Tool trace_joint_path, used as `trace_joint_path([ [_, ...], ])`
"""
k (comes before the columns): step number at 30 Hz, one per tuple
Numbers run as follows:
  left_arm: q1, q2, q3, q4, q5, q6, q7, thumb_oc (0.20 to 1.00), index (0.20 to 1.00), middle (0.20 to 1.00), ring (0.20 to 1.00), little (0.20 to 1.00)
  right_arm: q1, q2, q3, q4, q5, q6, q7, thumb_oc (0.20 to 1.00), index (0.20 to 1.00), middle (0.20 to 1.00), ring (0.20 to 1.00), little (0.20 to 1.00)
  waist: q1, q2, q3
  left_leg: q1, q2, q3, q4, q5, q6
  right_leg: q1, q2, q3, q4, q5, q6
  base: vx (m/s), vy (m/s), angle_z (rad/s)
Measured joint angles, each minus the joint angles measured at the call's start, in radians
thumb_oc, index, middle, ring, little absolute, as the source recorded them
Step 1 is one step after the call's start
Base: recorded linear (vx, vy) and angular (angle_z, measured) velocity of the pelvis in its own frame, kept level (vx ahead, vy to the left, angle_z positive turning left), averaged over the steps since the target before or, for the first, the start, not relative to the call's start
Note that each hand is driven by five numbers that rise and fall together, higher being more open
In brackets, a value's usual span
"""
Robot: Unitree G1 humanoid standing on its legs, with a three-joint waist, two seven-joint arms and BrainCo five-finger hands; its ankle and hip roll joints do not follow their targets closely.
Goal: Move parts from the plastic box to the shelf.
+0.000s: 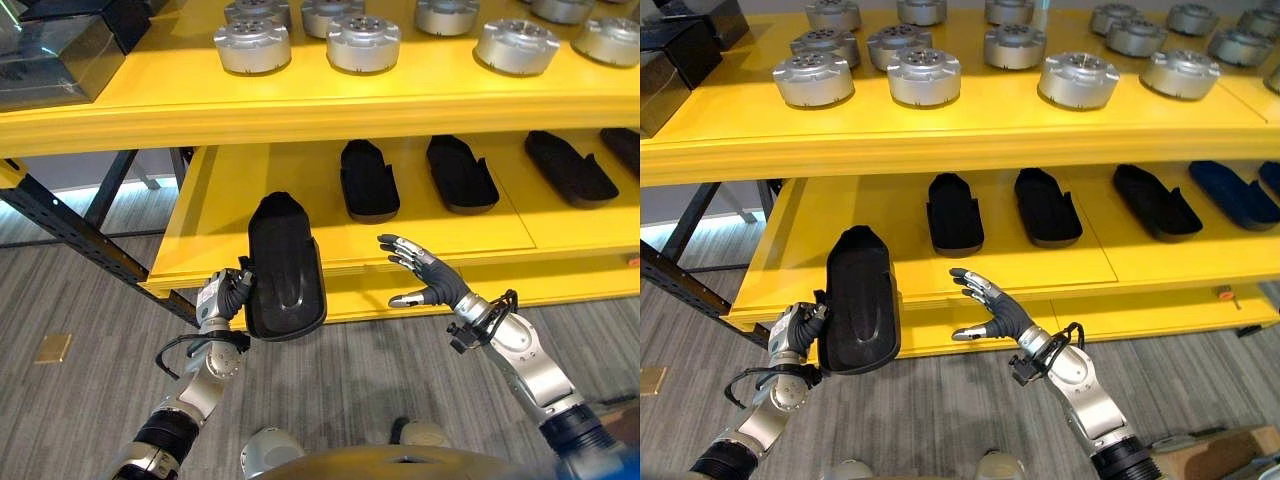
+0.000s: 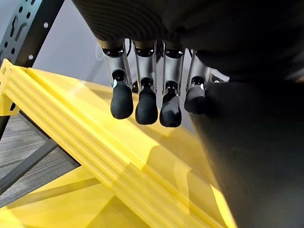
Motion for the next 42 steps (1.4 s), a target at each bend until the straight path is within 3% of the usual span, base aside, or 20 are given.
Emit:
trace_joint_path([
  [2, 0.0, -0.011, 0.0, 0.0, 0.001, -0.002, -0.002, 0.2, 0.2, 0.2, 0.2, 0.2, 0.009, -0.033, 0.001, 0.004, 0.001, 0.001, -0.001, 1.0, 1.0, 1.0, 1.0, 1.0, -0.008, 0.028, -0.014, 0.009, -0.037, 0.015, -0.017, -0.001, 0.013, -0.013, -0.028, 0.014, 0.03, -0.015, 0.046, 0.27, 0.373, -0.28],
  [3, -0.004, -0.011, 0.001, -0.004, 0.002, -0.008, -0.003, 0.2, 0.2, 0.2, 0.2, 0.2, 0.013, -0.055, 0.0, 0.009, 0.007, 0.001, -0.002, 1.0, 1.0, 1.0, 1.0, 1.0, -0.015, 0.057, -0.032, 0.017, -0.08, 0.003, -0.048, 0.034, -0.008, -0.01, -0.035, 0.021, 0.029, -0.003, 0.077, 0.24, 0.299, -0.19],
  [5, -0.028, 0.019, 0.012, -0.004, 0.009, -0.009, -0.002, 0.2, 0.2, 0.2, 0.2, 0.2, 0.045, -0.004, 0.012, 0.011, 0.009, 0.003, -0.001, 1.0, 1.0, 1.0, 1.0, 1.0, -0.008, -0.003, -0.042, 0.03, -0.153, 0.017, -0.053, 0.016, 0.005, 0.009, -0.091, 0.026, 0.002, 0.025, 0.095, 0.3, 0.416, -0.01],
  [6, -0.04, 0.044, 0.015, -0.001, 0.01, -0.008, -0.002, 0.2, 0.2, 0.2, 0.2, 0.2, 0.042, 0.031, 0.032, 0.011, 0.009, 0.003, 0.004, 1.0, 1.0, 1.0, 1.0, 1.0, 0.018, -0.038, -0.052, 0.037, -0.177, 0.031, -0.059, 0.015, 0.01, 0.001, -0.109, 0.018, 0.001, 0.07, 0.098, 0.3, 0.461, -0.07],
  [9, -0.037, 0.049, 0.011, 0.023, 0.013, -0.009, -0.002, 0.2, 0.2, 0.2, 0.2, 0.2, 0.037, 0.077, 0.041, -0.004, 0.007, 0.003, 0.008, 1.0, 1.0, 1.0, 1.0, 1.0, 0.038, -0.033, -0.048, 0.069, -0.193, 0.032, -0.067, -0.014, 0.024, 0.011, -0.119, 0.01, 0.012, 0.154, 0.104, 0.21, 0.47, -0.05],
  [11, -0.042, 0.049, 0.012, 0.022, 0.025, -0.01, -0.002, 0.2, 0.2, 0.2, 0.2, 0.2, 0.035, 0.077, 0.038, -0.03, 0.003, 0.01, 0.007, 1.0, 1.0, 1.0, 1.0, 1.0, 0.052, -0.022, -0.026, 0.039, -0.19, 0.025, -0.006, -0.039, 0.059, 0.007, -0.126, 0.009, 0.021, 0.2, 0.073, 0.16, 0.423, 0.05],
  [12, -0.056, 0.042, -0.004, 0.023, 0.032, -0.013, -0.003, 0.2, 0.2, 0.2, 0.2, 0.2, 0.034, 0.053, 0.036, -0.034, 0.0, 0.01, 0.004, 1.0, 1.0, 1.0, 1.0, 1.0, 0.053, -0.012, -0.026, 0.024, -0.212, 0.005, 0.012, -0.099, 0.056, -0.014, -0.136, 0.014, 0.05, 0.223, 0.066, 0.1, 0.199, -0.02],
  [13, -0.067, 0.042, -0.006, 0.023, 0.032, -0.019, -0.005, 0.2, 0.2, 0.2, 0.2, 0.2, 0.031, 0.05, 0.031, -0.033, -0.002, 0.014, -0.001, 1.0, 1.0, 1.0, 1.0, 1.0, 0.057, -0.02, -0.022, 0.022, -0.228, -0.007, 0.014, -0.11, 0.054, -0.033, -0.154, 0.021, 0.074, 0.23, 0.077, 0.1, 0.211, -0.04],
  [16, -0.075, 0.049, -0.004, 0.015, 0.032, -0.021, -0.006, 0.2, 0.2, 0.2, 0.2, 0.2, 0.026, 0.047, 0.032, -0.041, -0.002, 0.016, -0.018, 1.0, 1.0, 1.0, 1.0, 1.0, 0.076, -0.023, -0.021, 0.03, -0.257, 0.007, -0.019, -0.086, 0.078, -0.084, -0.18, 0.014, 0.112, 0.278, 0.096, 0.03, 0.124, -0.18],
  [18, -0.102, 0.073, -0.005, 0.009, 0.031, -0.02, -0.006, 0.2, 0.2, 0.2, 0.2, 0.2, -0.01, 0.05, 0.053, -0.062, -0.002, 0.016, -0.044, 1.0, 1.0, 1.0, 1.0, 1.0, 0.102, -0.039, -0.009, 0.036, -0.274, 0.045, -0.038, -0.085, 0.102, -0.158, -0.212, -0.014, 0.18, 0.357, 0.106, 0.1, -0.083, -0.42],
  [19, -0.109, 0.061, 0.005, 0.008, 0.03, -0.002, -0.004, 0.2, 0.2, 0.2, 0.2, 0.2, -0.018, 0.044, 0.058, -0.06, -0.001, 0.013, -0.042, 1.0, 1.0, 1.0, 1.0, 1.0, 0.096, -0.021, 0.012, 0.075, -0.243, 0.05, -0.099, -0.054, 0.109, -0.18, -0.113, 0.013, 0.162, 0.179, 0.125, 0.13, -0.222, -0.3],
  [20, -0.109, 0.058, 0.007, 0.008, 0.031, 0.003, -0.004, 0.2, 0.2, 0.2, 0.2, 0.2, -0.014, 0.035, 0.059, -0.06, -0.001, 0.012, -0.04, 1.0, 1.0, 1.0, 1.0, 1.0, 0.086, -0.023, 0.014, 0.098, -0.24, 0.056, -0.14, -0.033, 0.103, -0.171, -0.051, -0.003, 0.09, 0.154, 0.118, 0.12, -0.172, -0.09],
  [22, -0.106, 0.052, 0.006, 0.007, 0.036, 0.002, -0.005, 0.2, 0.2, 0.2, 0.2, 0.2, -0.003, 0.04, 0.046, -0.057, -0.001, 0.003, -0.037, 1.0, 1.0, 1.0, 1.0, 1.0, 0.077, -0.07, 0.013, 0.127, -0.28, 0.053, -0.176, -0.039, 0.097, -0.137, -0.036, -0.068, -0.049, 0.186, 0.107, 0.11, -0.164, 0.11],
  [23, -0.103, 0.044, 0.006, 0.008, 0.044, 0.002, -0.004, 0.2, 0.2, 0.2, 0.2, 0.2, -0.003, 0.044, 0.046, -0.045, -0.002, -0.005, -0.035, 1.0, 1.0, 1.0, 1.0, 1.0, 0.07, -0.087, 0.017, 0.133, -0.296, 0.044, -0.173, -0.049, 0.083, -0.135, -0.043, -0.067, -0.082, 0.212, 0.099, 0.16, -0.242, 0.3],
  [24, -0.087, 0.019, 0.001, -0.001, 0.049, 0.003, -0.005, 0.2, 0.2, 0.2, 0.2, 0.2, -0.003, 0.046, 0.045, -0.024, -0.002, -0.005, -0.033, 1.0, 1.0, 1.0, 1.0, 1.0, 0.053, -0.08, 0.014, 0.129, -0.29, 0.022, -0.178, -0.047, 0.076, -0.113, -0.026, -0.082, -0.087, 0.202, 0.081, 0.15, -0.227, 0.35],
  [25, -0.077, -0.002, -0.002, -0.004, 0.062, -0.004, -0.005, 0.2, 0.2, 0.2, 0.2, 0.2, -0.001, 0.045, 0.04, -0.02, -0.002, -0.005, -0.034, 1.0, 1.0, 1.0, 1.0, 1.0, 0.043, -0.056, 0.029, 0.13, -0.275, 0.003, -0.184, -0.038, 0.063, -0.109, -0.008, -0.08, -0.069, 0.185, 0.092, 0.18, -0.265, 0.38],
  [27, -0.055, -0.028, -0.011, -0.005, 0.077, -0.005, -0.009, 0.2, 0.2, 0.2, 0.2, 0.2, 0.002, 0.034, 0.041, -0.02, -0.002, -0.002, -0.028, 1.0, 1.0, 1.0, 1.0, 1.0, 0.032, -0.016, 0.032, 0.131, -0.253, -0.006, -0.19, -0.011, 0.041, -0.092, 0.03, -0.101, -0.089, 0.181, 0.052, 0.15, -0.208, 0.19],
  [29, -0.056, -0.035, -0.008, -0.005, 0.078, -0.004, -0.009, 0.2, 0.2, 0.2, 0.2, 0.2, -0.002, 0.032, 0.041, -0.021, -0.002, -0.001, -0.024, 1.0, 1.0, 1.0, 1.0, 1.0, 0.034, -0.005, 0.03, 0.132, -0.232, -0.007, -0.186, -0.006, 0.033, -0.082, 0.054, -0.107, -0.103, 0.173, 0.032, 0.15, -0.189, 0.03],
  [35, -0.07, -0.05, 0.0, -0.005, 0.071, -0.004, -0.009, 0.2, 0.2, 0.2, 0.2, 0.2, -0.013, 0.017, 0.043, -0.022, -0.004, 0.026, 0.008, 1.0, 1.0, 1.0, 1.0, 1.0, 0.049, 0.013, 0.019, 0.15, -0.198, 0.002, -0.16, -0.006, 0.033, -0.039, 0.099, -0.106, -0.163, 0.172, -0.006, 0.09, -0.104, -0.07],
  [42, -0.07, -0.051, 0.006, -0.005, 0.068, -0.002, -0.006, 0.2, 0.2, 0.2, 0.2, 0.2, -0.016, 0.013, 0.042, -0.023, -0.006, 0.037, 0.04, 1.0, 1.0, 1.0, 1.0, 1.0, 0.05, 0.016, 0.009, 0.165, -0.185, 0.007, -0.132, -0.009, 0.038, -0.018, 0.11, -0.089, -0.171, 0.163, -0.01, 0.1, -0.031, -0.09],
])
